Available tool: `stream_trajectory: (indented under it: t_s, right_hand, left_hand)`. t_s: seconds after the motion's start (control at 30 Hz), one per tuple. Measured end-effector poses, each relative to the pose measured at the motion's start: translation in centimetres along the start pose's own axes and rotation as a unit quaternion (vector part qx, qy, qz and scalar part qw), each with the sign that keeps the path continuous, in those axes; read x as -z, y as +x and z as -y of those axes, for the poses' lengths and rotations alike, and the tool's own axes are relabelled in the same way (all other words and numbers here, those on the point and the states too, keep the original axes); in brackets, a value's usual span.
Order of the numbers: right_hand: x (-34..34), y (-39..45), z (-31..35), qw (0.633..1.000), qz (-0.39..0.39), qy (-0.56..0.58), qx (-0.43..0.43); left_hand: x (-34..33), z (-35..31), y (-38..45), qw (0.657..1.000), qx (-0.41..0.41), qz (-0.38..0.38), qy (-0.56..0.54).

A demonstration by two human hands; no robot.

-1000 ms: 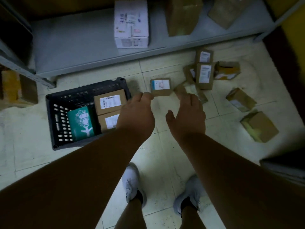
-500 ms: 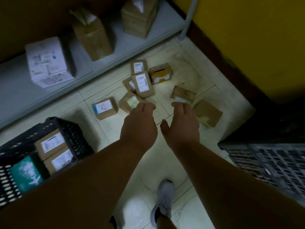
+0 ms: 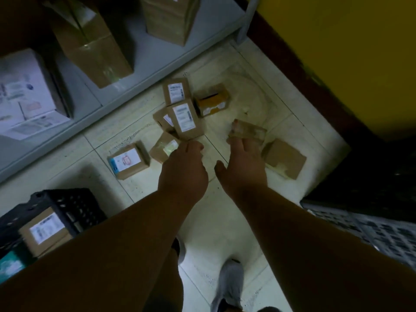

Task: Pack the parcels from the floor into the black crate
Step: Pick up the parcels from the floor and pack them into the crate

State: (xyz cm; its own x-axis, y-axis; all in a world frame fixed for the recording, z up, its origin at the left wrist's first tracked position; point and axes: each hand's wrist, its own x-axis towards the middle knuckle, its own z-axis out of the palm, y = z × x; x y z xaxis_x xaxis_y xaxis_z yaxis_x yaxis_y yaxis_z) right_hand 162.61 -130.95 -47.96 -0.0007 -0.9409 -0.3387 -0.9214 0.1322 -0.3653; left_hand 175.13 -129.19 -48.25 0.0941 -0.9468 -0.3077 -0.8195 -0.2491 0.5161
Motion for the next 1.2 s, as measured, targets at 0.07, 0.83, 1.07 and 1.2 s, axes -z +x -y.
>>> stream_trajectory:
  t_s: [0.07, 0.83, 1.07, 1.2]
  right_hand:
    - [-1.4, 2.6, 2.8, 1.000, 0.005, 0.001, 0.007]
    - [-25.5, 20.4, 5.1, 0.984, 0.140, 0.014, 0.108]
    - [-30.6, 27.9, 0.4, 0.993, 0.093, 0.011, 0.071]
    - [-32.3, 33.1, -2.0, 0.995, 0.099, 0.005, 0.008]
  left_hand:
    - [1.5, 2.5, 2.4, 1.000, 0.016, -0.012, -0.009]
    - [-12.1, 20.8, 17.8, 0.971, 0.216, -0.023, -0.100]
    - [-18.5, 22.3, 27.8, 0.950, 0.215, 0.012, -0.226]
    - [-22.1, 24.2, 32.9, 0.912, 0.260, 0.016, -0.317]
